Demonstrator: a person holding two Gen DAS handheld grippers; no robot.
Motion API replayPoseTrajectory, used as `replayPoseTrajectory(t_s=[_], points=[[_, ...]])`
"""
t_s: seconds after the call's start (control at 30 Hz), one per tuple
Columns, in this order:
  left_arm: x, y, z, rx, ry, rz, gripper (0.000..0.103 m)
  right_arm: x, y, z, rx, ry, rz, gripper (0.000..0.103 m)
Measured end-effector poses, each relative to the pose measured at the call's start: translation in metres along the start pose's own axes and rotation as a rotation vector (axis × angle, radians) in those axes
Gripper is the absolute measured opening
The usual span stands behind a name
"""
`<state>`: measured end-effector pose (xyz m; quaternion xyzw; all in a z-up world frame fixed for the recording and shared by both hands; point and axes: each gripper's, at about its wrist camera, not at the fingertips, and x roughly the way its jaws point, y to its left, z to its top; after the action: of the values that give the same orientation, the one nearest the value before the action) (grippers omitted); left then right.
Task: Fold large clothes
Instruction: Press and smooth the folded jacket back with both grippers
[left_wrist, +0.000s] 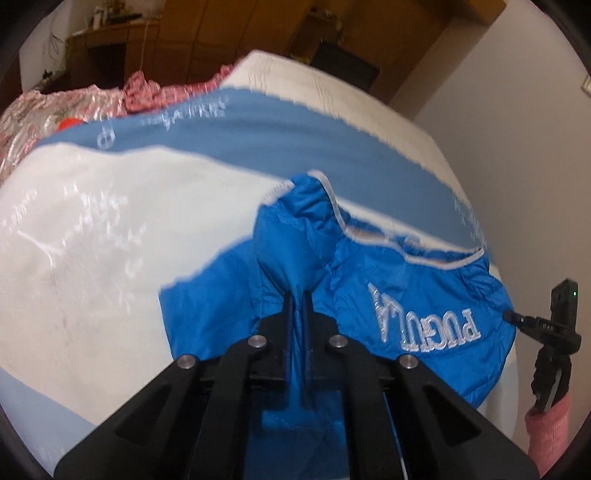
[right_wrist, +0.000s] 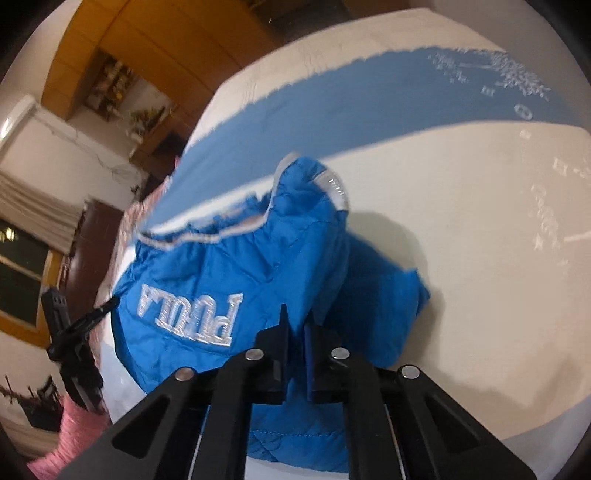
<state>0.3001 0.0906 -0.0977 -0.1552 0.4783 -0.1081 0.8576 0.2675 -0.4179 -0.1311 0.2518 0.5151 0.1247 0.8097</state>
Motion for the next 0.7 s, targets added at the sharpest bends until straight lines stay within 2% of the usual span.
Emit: replayPoseTrajectory(t_s=[0.07,0.1,0.17,0.23,0.33,0.43,0.5,0.6,0.63,0.7], points=[[0.011,-0.004,0.007,0.003,0.004,0.034,0.002,0.006,-0.005,0.009,0.032,-0.002,-0.008,0.005],[0.02,-0.003,0.01,0.02,0.007,0.082,0.002,0.011,-0.007,0.01,0.037,0.002,-0.021,0.005],[0.04,0.001,0.011,0.026,0.04,0.134,0.001,0.032,-0.014,0.013,0.039,0.029,-0.102,0.005],[0.064,0.017,0.009,-0.005,0.104,0.143,0.001,0.051,-0.026,0.009,0.07,0.061,-0.116,0.005],[0.086,0.031,0.002,-0.031,0.132,0.117,0.003,0.071,-0.047,-0.003,0.138,0.077,-0.073,0.005],[0.089,0.032,0.001,-0.033,0.137,0.114,0.003,0.075,-0.06,-0.008,0.183,0.072,-0.031,0.005],[0.09,0.032,0.003,-0.019,0.147,0.128,0.004,0.074,-0.059,-0.009,0.173,0.074,-0.04,0.005],[0.079,0.027,0.007,-0.037,0.155,0.145,0.005,0.058,-0.051,-0.01,0.147,0.056,-0.088,0.008],[0.074,0.025,0.008,-0.04,0.149,0.152,0.006,0.05,-0.046,-0.01,0.14,0.042,-0.108,0.013],[0.057,0.018,0.011,-0.025,0.105,0.205,0.012,0.035,-0.031,-0.008,0.114,0.013,-0.168,0.015]])
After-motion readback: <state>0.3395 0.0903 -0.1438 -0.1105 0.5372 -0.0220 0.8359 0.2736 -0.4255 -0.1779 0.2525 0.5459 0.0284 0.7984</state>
